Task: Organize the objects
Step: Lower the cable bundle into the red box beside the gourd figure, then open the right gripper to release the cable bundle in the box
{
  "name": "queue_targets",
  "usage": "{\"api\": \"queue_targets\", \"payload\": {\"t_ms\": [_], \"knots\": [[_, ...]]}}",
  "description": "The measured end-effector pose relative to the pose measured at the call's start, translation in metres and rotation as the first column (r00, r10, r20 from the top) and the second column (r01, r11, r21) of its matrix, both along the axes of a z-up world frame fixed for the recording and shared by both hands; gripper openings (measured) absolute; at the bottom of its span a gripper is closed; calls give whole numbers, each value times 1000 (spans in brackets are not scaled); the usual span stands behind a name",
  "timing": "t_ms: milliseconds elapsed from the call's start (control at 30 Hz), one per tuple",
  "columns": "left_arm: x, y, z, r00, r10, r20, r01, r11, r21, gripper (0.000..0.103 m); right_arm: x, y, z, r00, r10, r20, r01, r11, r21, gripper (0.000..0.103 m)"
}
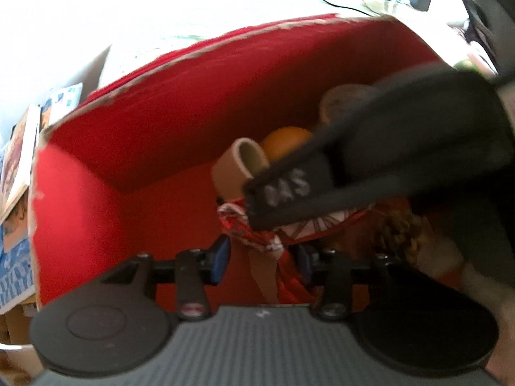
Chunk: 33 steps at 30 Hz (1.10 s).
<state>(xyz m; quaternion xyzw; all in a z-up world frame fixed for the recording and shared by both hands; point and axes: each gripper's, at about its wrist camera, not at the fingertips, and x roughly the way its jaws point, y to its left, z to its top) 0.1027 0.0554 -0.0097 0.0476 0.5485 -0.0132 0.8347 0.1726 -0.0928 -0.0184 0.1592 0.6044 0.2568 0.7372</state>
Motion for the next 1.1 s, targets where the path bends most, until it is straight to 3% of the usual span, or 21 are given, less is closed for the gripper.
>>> {"api": "queue_targets", "payload": {"t_ms": [167, 233, 467, 1100], "knots": [[5, 1, -6, 1000, 26, -4, -26, 1000, -15, 57, 2, -2, -1, 1000, -5, 5, 5, 1000, 10, 35], [9, 4, -9, 999, 31, -32, -33, 999, -44, 53, -1, -3, 2, 1000, -6, 26, 6, 1000, 4, 35], [12, 3, -9, 999, 32, -14, -32, 999, -38, 53, -5, -8, 6, 999, -29, 42, 27, 999, 35, 35], [21, -4, -6, 994, 91, 66, -94, 995, 43, 60, -15, -19, 15, 984, -90, 153, 67, 987, 145, 35]]}}
